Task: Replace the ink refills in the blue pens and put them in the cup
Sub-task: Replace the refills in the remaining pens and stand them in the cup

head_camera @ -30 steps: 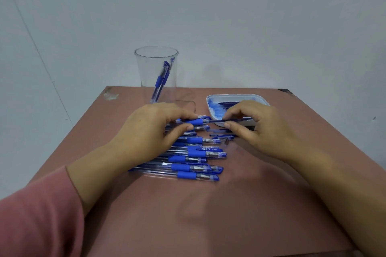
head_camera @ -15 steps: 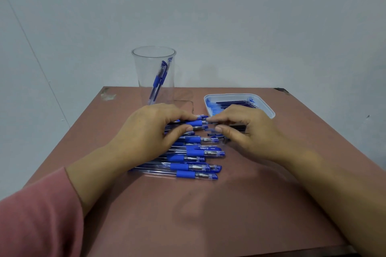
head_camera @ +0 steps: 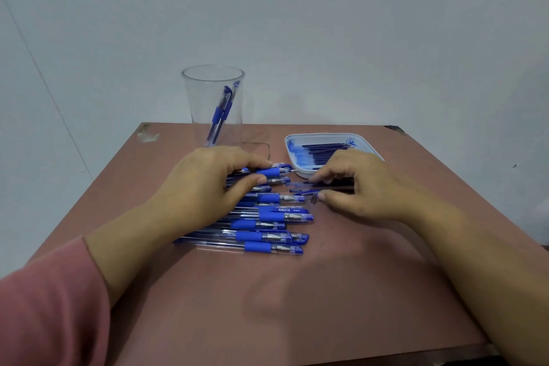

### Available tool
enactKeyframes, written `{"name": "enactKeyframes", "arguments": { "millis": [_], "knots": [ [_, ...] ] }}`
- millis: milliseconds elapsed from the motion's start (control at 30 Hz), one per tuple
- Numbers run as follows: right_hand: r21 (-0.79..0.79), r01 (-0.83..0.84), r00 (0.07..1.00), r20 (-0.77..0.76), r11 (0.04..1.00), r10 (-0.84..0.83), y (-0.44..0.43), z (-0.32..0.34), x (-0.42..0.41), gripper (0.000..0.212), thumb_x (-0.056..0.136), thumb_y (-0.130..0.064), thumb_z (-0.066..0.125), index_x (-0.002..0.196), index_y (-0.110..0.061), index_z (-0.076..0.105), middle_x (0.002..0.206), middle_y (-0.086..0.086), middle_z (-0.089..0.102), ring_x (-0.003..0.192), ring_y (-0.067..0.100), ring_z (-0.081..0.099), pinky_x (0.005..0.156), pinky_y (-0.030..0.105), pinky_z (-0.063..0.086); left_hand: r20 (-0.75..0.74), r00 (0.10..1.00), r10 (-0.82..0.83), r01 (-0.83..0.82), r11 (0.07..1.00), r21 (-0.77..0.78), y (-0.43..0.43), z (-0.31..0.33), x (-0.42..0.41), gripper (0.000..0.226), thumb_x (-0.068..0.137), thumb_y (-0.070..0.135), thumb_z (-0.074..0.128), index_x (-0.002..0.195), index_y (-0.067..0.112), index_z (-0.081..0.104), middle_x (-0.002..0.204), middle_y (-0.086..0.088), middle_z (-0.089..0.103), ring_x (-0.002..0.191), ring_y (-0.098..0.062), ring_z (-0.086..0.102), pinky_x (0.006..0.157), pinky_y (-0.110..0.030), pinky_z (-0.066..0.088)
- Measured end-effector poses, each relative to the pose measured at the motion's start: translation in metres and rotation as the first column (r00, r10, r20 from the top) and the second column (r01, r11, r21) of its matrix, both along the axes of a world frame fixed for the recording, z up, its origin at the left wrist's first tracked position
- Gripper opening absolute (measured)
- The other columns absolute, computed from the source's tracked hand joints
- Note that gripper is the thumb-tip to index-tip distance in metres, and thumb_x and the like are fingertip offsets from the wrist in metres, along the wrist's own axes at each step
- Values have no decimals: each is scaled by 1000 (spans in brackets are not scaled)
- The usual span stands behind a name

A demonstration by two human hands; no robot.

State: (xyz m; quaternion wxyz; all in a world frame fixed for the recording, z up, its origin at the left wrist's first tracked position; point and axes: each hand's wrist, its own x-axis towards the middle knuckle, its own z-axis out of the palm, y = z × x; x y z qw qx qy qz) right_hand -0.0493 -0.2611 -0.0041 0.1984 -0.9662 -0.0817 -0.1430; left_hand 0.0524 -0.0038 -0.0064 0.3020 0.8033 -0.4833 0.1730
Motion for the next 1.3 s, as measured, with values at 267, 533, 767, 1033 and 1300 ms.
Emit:
{"name": "enactKeyframes", "arguments": {
  "millis": [267,533,767,1033,1300],
  "knots": [
    [-89,-31,998,-56,996,27,7,1,2,11,81,-36,74,92,-40,72,89,-16,56,94,1,49,81,23,42,7,1000,-8,8,1000,2,0,0,1,26,88,35,63,114,32,69,101,18,69,87,0,62,77,-28,55],
    [395,-40,986,163,918,-28,25,7,-7,15,80,-5,74,83,-18,69,76,-5,68,70,5,61,66,13,48,6,1000,-22,22,1000,11,0,0,0,29,87,38,60,115,34,68,99,20,68,86,1,60,77,-24,53],
    [506,-115,990,126,855,58,35,3,-1,20,80,-3,74,83,-22,67,77,-11,68,72,4,63,71,16,50,19,999,-43,43,999,-2,-1,-1,-2,24,91,38,61,113,35,68,92,24,64,85,2,59,74,-22,51],
    [358,-118,981,186,926,53,41,-2,1,29,81,-12,75,85,-38,63,86,-15,68,80,5,65,76,14,49,64,996,-56,55,998,11,-4,-3,-5,24,88,37,63,112,33,69,84,29,56,78,3,56,68,-18,47],
    [166,-145,958,268,975,97,37,-5,3,20,86,-31,70,104,-32,61,91,-17,64,88,3,62,77,15,50,76,995,-66,66,998,3,-4,-2,-6,26,90,39,60,113,32,69,85,29,56,78,2,57,68,-20,49]
  ]
}}
